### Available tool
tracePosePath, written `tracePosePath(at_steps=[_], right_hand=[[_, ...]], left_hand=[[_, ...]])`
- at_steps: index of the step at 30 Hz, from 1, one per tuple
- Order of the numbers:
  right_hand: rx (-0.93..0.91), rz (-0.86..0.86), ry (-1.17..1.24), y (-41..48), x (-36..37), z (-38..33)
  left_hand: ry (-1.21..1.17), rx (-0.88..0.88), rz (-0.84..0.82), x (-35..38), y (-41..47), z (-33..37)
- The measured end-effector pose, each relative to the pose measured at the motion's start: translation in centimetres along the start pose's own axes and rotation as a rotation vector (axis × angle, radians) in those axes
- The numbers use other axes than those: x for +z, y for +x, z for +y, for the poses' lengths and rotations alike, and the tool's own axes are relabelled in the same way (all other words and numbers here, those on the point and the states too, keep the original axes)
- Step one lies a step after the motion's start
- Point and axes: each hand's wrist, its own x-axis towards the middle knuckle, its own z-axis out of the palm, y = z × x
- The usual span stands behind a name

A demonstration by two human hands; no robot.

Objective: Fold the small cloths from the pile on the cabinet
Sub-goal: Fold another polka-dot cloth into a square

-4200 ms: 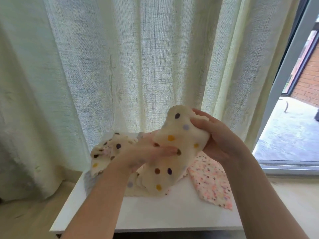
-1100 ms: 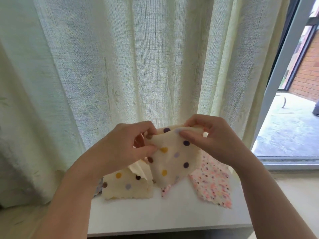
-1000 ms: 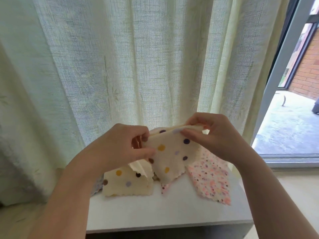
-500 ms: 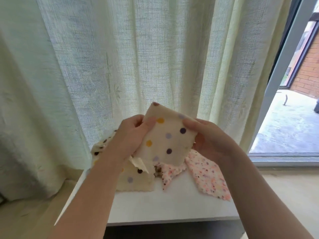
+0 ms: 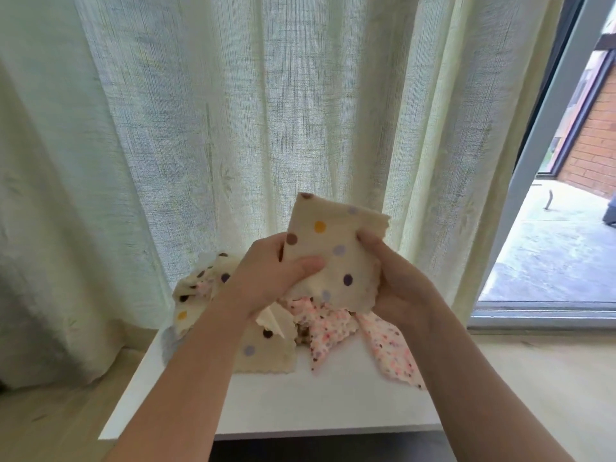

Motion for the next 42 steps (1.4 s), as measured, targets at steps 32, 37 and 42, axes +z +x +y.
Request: tracePosePath(at_steps=[32, 37, 42], right_hand=[[-0.217, 0.007, -0.448, -6.8, 1.5, -0.2], [-0.242, -0.014, -0.437, -1.8, -0.2, 0.6], [-0.189, -0.045, -0.404, 4.0, -1.0, -0.3]], left_hand=[[-0.056, -0.05, 0.214, -0.9, -6.1, 2.0], [-0.01, -0.003, 0.289, -0.3, -1.7, -0.6], [-0.055, -0.026, 0.241, -0.5, 4.0, -1.1]])
